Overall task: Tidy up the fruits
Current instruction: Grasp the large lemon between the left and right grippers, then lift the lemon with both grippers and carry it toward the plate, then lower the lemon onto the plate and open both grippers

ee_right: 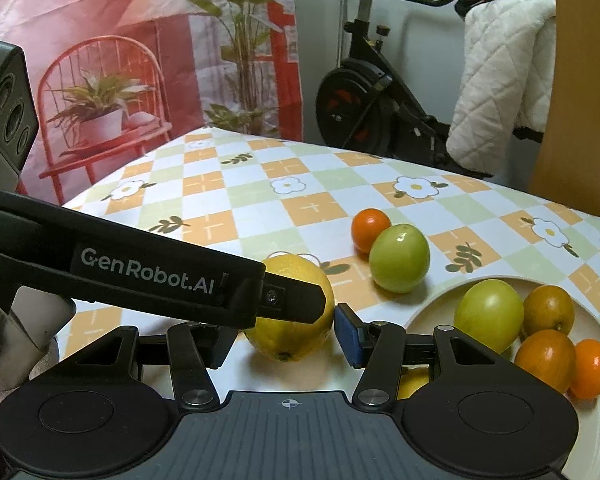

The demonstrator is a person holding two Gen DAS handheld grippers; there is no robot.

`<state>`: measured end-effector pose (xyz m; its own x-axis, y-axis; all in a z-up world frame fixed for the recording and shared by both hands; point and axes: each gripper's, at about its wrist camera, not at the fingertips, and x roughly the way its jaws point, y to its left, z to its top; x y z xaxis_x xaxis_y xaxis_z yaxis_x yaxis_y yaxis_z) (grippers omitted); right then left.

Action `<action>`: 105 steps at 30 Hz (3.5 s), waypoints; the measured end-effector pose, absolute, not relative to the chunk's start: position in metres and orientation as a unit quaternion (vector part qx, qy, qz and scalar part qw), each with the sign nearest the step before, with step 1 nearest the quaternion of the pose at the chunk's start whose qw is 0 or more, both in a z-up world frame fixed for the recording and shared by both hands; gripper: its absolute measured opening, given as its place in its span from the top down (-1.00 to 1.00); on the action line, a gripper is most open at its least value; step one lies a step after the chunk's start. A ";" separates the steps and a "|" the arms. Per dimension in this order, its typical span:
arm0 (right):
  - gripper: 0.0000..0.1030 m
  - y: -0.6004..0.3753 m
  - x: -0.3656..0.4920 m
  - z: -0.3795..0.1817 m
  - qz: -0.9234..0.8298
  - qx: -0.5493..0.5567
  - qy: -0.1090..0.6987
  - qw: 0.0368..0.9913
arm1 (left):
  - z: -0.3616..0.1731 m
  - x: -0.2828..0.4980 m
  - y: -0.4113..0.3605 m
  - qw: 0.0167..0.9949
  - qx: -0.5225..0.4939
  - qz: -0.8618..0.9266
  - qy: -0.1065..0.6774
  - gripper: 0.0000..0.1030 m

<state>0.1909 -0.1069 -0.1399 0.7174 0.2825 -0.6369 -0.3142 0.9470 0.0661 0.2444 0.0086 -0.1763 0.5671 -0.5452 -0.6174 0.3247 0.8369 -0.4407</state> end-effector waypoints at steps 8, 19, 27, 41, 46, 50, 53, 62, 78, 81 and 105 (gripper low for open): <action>0.06 -0.114 0.175 -0.134 0.171 -0.002 0.324 0.931 | -0.164 0.228 0.005 0.883 -0.124 -0.244 0.382 -0.14; 0.06 -0.142 0.152 -0.123 0.161 0.037 0.289 0.943 | -0.140 0.215 -0.024 0.890 -0.077 -0.259 0.368 -0.13; 0.06 -0.178 0.139 -0.113 0.133 0.067 0.255 0.955 | -0.120 0.213 -0.063 0.890 -0.038 -0.281 0.357 -0.13; 0.06 -0.260 0.116 -0.118 0.044 0.099 0.249 0.962 | -0.125 0.209 -0.150 0.862 0.011 -0.351 0.367 -0.16; 0.06 -0.279 0.110 -0.128 0.020 0.112 0.263 0.958 | -0.136 0.211 -0.166 0.851 0.017 -0.362 0.380 -0.17; 0.06 -0.284 0.113 -0.135 0.006 0.122 0.273 0.954 | -0.143 0.218 -0.174 0.842 0.018 -0.366 0.395 -0.17; 0.06 -0.288 0.115 -0.139 -0.002 0.126 0.280 0.952 | -0.148 0.221 -0.180 0.838 0.025 -0.368 0.402 -0.18; 0.05 -0.298 0.121 -0.147 -0.015 0.134 0.281 0.950 | -0.149 0.223 -0.194 0.840 0.050 -0.370 0.394 -0.16; 0.05 -0.304 0.129 -0.156 -0.023 0.128 0.280 0.951 | -0.156 0.229 -0.199 0.839 0.052 -0.373 0.392 -0.14; 0.05 -0.303 0.129 -0.156 -0.025 0.123 0.280 0.952 | -0.155 0.228 -0.199 0.841 0.055 -0.370 0.390 -0.14; 0.02 -0.287 0.122 -0.127 -0.014 0.083 0.260 0.962 | -0.123 0.225 -0.160 0.867 0.032 -0.345 0.358 -0.15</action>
<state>0.1217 -0.2868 -0.1268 0.8648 0.0166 -0.5019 0.0695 0.9859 0.1524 0.2249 -0.1602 -0.1232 0.5052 -0.5754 -0.6432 0.6212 0.7598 -0.1918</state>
